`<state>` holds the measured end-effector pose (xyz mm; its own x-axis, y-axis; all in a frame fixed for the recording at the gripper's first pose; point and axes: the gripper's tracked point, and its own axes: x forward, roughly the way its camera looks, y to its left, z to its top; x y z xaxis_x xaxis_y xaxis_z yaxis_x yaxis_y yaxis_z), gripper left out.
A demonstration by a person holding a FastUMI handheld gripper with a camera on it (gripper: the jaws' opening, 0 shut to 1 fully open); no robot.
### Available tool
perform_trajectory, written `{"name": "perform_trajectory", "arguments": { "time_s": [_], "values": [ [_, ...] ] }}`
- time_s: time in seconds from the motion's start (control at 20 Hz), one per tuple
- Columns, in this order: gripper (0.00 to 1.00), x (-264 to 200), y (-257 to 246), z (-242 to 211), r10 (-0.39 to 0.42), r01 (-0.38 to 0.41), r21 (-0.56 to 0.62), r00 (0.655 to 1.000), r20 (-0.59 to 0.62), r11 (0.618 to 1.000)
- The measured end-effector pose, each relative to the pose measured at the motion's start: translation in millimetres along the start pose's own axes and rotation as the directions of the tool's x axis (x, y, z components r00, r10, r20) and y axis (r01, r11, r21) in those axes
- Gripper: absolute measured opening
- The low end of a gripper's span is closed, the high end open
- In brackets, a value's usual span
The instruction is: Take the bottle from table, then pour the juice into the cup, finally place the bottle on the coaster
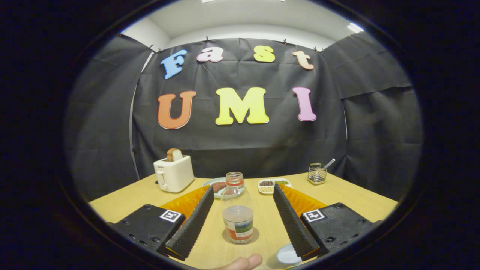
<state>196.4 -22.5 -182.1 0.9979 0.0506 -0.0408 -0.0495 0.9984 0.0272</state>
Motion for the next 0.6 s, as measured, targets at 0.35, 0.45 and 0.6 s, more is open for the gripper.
{"name": "perform_trajectory", "arguments": {
  "time_s": [0.35,0.45,0.6],
  "values": [
    [1.0,-61,-4,32,-0.037,0.034,-0.059,0.998,-0.056,0.998],
    [1.0,-78,-4,45,-0.048,0.045,-0.067,0.997,-0.058,0.997],
    [1.0,-107,1,60,-0.031,0.028,-0.049,0.997,-0.072,0.998]
  ]
}}
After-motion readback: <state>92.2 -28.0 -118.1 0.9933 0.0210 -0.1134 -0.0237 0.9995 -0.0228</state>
